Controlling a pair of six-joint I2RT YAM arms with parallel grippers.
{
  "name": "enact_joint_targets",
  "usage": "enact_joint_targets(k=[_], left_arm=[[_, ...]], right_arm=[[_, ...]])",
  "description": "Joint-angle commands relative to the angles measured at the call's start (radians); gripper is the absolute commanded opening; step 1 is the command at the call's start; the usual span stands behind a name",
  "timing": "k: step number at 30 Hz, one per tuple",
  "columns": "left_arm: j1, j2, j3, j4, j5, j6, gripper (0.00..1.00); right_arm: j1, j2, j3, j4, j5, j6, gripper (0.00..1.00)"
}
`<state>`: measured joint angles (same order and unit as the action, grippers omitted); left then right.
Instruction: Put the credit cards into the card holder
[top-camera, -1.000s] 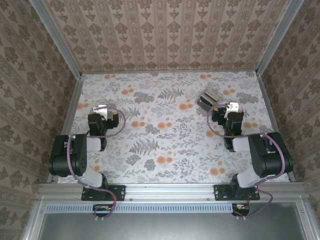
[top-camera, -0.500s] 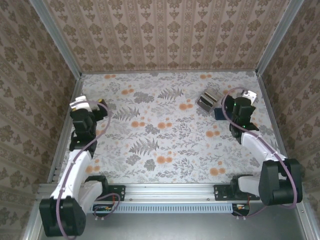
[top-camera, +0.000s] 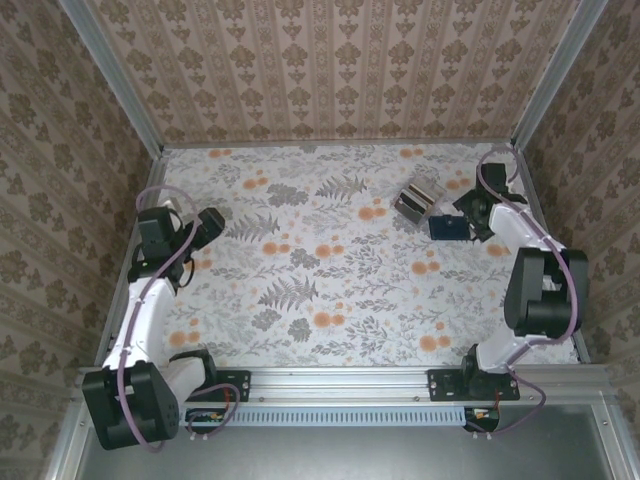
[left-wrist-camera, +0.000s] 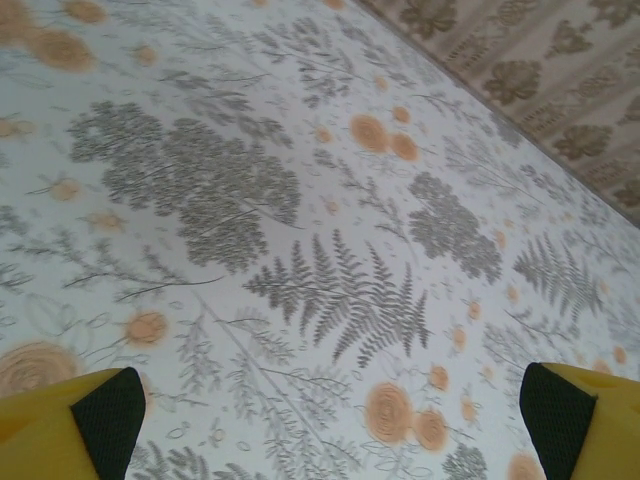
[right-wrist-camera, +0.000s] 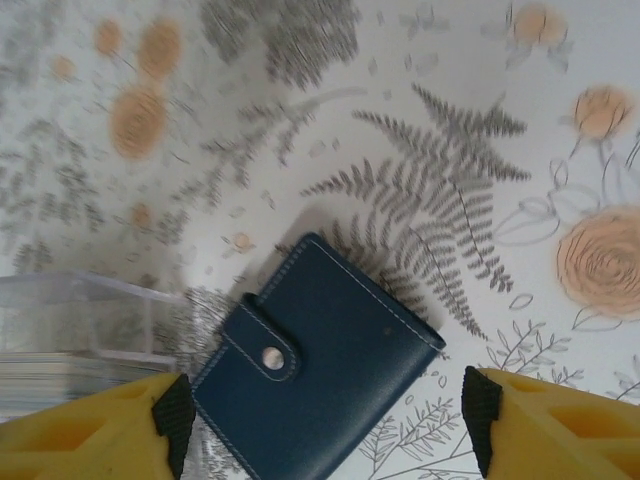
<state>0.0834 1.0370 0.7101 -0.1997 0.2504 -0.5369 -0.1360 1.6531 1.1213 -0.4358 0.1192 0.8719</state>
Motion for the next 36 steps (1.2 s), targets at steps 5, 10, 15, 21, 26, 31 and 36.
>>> enact_joint_targets(k=[5, 10, 15, 21, 26, 31, 36], left_arm=[[-0.052, 0.010, 0.034, -0.079, 0.064, 0.058, 1.00], [-0.066, 0.046, 0.040, -0.096, 0.094, 0.013, 1.00], [-0.080, 0.064, 0.043, -0.096, 0.090, 0.012, 1.00], [-0.111, 0.077, 0.061, -0.110, 0.065, 0.017, 1.00], [-0.158, 0.109, 0.068, -0.100, 0.033, -0.001, 1.00], [-0.238, 0.161, 0.084, -0.109, 0.053, 0.022, 1.00], [-0.304, 0.227, 0.077, -0.092, 0.111, 0.023, 1.00]], right_arm=[[0.015, 0.169, 0.175, -0.178, -0.007, -0.115, 0.76], [0.016, 0.322, 0.329, -0.311, 0.065, -0.313, 0.77], [0.027, 0.342, 0.299, -0.303, 0.071, -0.391, 0.77], [0.058, 0.232, 0.154, -0.282, 0.040, -0.420, 0.75], [0.167, 0.063, -0.027, -0.214, 0.014, -0.422, 0.73], [0.375, -0.047, -0.134, -0.120, -0.052, -0.366, 0.71], [0.559, -0.045, -0.176, 0.133, -0.142, -0.306, 0.69]])
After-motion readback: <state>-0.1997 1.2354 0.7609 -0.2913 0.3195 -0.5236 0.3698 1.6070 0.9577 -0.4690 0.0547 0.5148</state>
